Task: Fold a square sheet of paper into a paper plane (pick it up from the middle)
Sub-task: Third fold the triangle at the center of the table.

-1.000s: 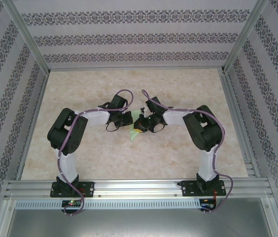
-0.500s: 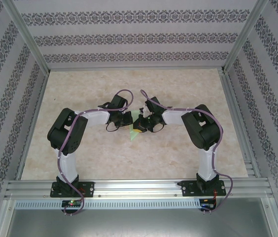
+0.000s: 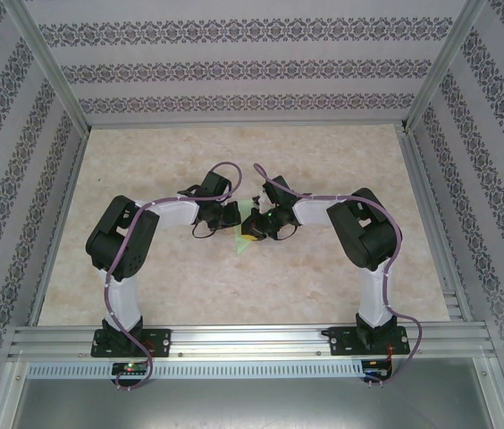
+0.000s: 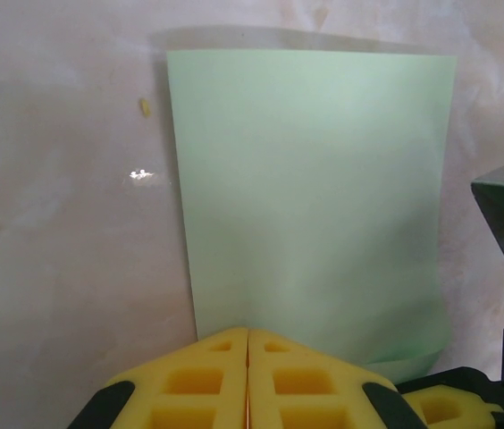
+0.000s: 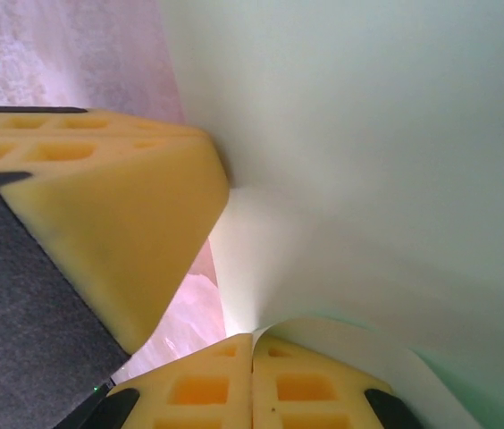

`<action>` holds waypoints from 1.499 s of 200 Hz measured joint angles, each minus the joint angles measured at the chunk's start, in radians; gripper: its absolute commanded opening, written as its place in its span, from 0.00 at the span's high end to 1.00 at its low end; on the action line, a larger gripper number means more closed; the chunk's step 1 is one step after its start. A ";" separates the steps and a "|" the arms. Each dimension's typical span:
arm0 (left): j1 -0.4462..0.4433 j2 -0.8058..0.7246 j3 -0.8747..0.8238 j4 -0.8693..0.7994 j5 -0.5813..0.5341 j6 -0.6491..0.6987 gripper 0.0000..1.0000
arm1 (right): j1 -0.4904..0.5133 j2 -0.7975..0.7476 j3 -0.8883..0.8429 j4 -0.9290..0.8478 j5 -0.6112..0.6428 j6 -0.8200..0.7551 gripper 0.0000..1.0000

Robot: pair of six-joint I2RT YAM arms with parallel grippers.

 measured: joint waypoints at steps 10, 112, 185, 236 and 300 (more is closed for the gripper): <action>0.000 0.000 0.000 0.000 0.000 0.000 0.91 | 0.000 0.001 0.002 0.000 0.000 -0.003 0.93; 0.000 0.000 0.001 -0.003 0.000 0.000 0.91 | -0.001 0.011 0.007 0.001 -0.015 -0.011 0.92; 0.000 0.000 0.007 -0.018 0.000 0.000 0.92 | -0.001 0.013 0.010 0.005 -0.023 -0.013 0.91; 0.000 0.000 0.008 -0.019 -0.001 0.000 0.92 | -0.002 0.013 0.010 0.010 -0.026 -0.013 0.91; 0.000 0.000 0.009 -0.019 -0.002 0.000 0.92 | -0.003 0.013 0.003 0.028 -0.032 -0.005 0.91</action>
